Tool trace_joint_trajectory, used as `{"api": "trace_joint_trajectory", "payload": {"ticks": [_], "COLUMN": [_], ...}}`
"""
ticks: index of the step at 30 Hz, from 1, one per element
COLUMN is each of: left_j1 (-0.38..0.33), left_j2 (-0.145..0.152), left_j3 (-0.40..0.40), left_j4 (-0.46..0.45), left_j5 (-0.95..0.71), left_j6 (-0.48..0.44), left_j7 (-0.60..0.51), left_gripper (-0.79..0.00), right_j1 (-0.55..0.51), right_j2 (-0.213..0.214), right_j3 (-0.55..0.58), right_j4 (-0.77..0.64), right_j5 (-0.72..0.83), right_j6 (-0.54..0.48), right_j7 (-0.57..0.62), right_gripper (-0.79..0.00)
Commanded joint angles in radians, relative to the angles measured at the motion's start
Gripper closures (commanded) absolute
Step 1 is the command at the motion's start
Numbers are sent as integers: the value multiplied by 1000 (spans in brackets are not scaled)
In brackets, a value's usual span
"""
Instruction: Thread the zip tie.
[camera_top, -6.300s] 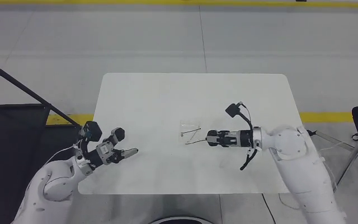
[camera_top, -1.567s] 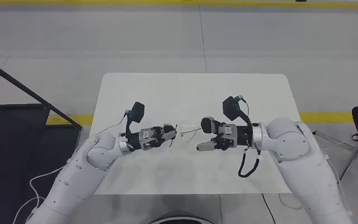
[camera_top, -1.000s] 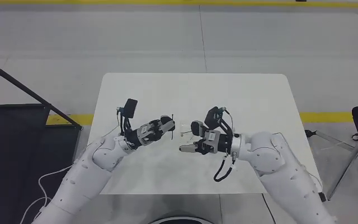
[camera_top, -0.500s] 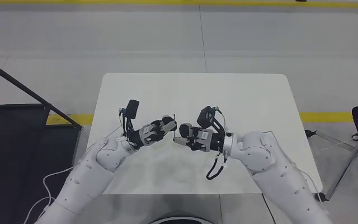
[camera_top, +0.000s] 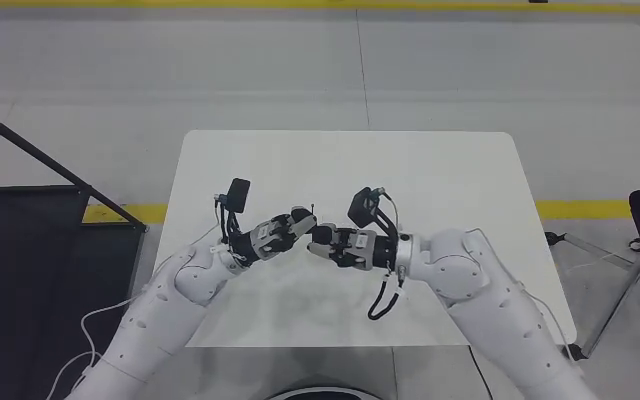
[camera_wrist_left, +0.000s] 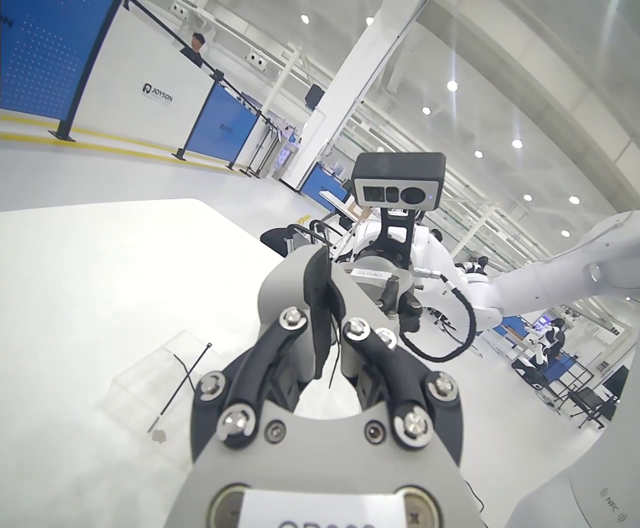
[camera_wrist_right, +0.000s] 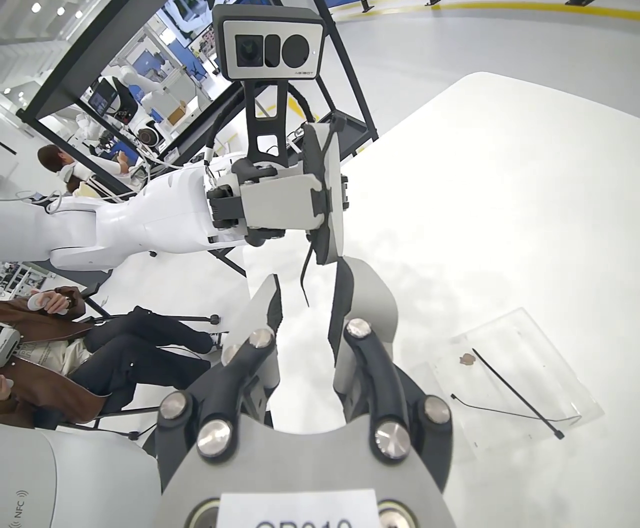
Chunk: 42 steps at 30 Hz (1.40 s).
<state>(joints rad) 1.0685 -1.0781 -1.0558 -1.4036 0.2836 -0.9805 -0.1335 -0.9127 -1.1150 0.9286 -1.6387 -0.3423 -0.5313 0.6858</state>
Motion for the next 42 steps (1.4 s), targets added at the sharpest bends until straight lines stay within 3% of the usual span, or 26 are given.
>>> {"api": "trace_joint_trajectory", "payload": {"ticks": [1,9,11,19,24,34,42], "left_j1": [0,4,4,4,4,5,7], "left_j2": [-2,-8,-10,-16,-19,-25,-28], "left_j3": [-2,-11,-13,-19,-22,-31,-38], "left_j4": [1,4,4,10,12,16,17], "left_j5": [3,11,11,13,12,8,3], "left_j6": [-1,-5,-7,-11,-16,-23,-28], "left_j7": [3,13,14,13,8,0,-7], "left_gripper": [0,0,0,0,-95,-175,-166], "right_j1": [3,9,10,13,15,20,23], "right_j2": [-1,-5,-6,-8,-10,-13,-16], "right_j3": [-2,-5,-5,-4,-5,-8,-11], "right_j4": [3,12,13,18,19,21,23], "right_j5": [4,19,20,22,21,20,19], "right_j6": [2,6,6,7,10,14,19], "right_j7": [3,11,12,19,25,34,40], "right_gripper": [-151,-58,0,0,0,0,0]}}
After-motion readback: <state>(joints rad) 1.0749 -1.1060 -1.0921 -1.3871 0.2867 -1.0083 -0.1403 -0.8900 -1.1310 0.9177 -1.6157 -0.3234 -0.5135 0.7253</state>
